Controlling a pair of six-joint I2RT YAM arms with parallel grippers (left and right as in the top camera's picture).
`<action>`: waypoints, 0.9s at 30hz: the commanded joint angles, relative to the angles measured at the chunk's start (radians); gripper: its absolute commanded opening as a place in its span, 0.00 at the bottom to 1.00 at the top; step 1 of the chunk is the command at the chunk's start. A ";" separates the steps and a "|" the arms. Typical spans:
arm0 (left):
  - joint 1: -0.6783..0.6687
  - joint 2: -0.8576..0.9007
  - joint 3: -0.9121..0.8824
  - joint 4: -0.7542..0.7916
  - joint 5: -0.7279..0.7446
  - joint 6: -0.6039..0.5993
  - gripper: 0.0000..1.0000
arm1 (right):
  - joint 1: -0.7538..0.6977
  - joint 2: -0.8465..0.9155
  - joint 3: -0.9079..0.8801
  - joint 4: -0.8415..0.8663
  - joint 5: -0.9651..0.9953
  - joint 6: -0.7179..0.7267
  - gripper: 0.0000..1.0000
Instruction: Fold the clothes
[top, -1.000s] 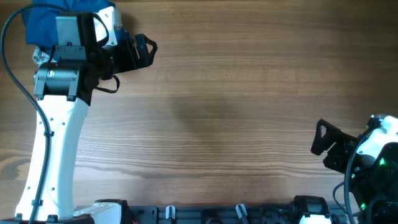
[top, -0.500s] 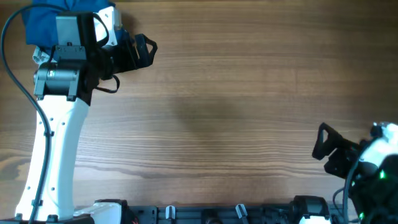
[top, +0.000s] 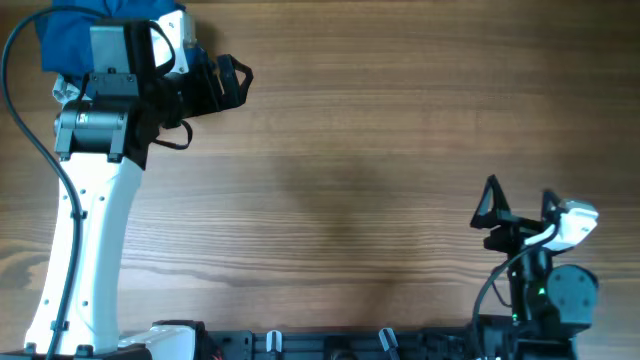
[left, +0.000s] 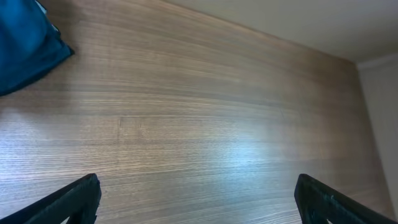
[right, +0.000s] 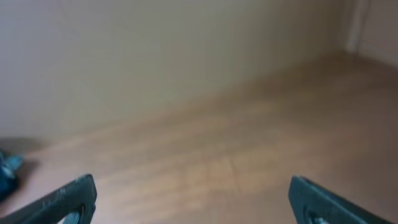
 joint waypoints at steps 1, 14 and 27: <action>-0.004 0.005 -0.004 0.003 0.005 0.023 1.00 | 0.018 -0.092 -0.101 0.099 -0.048 -0.016 1.00; -0.004 0.005 -0.004 0.003 0.005 0.023 1.00 | 0.031 -0.120 -0.154 0.271 -0.094 -0.148 1.00; -0.004 0.005 -0.004 0.003 0.005 0.023 1.00 | 0.031 -0.120 -0.337 0.554 -0.134 -0.159 1.00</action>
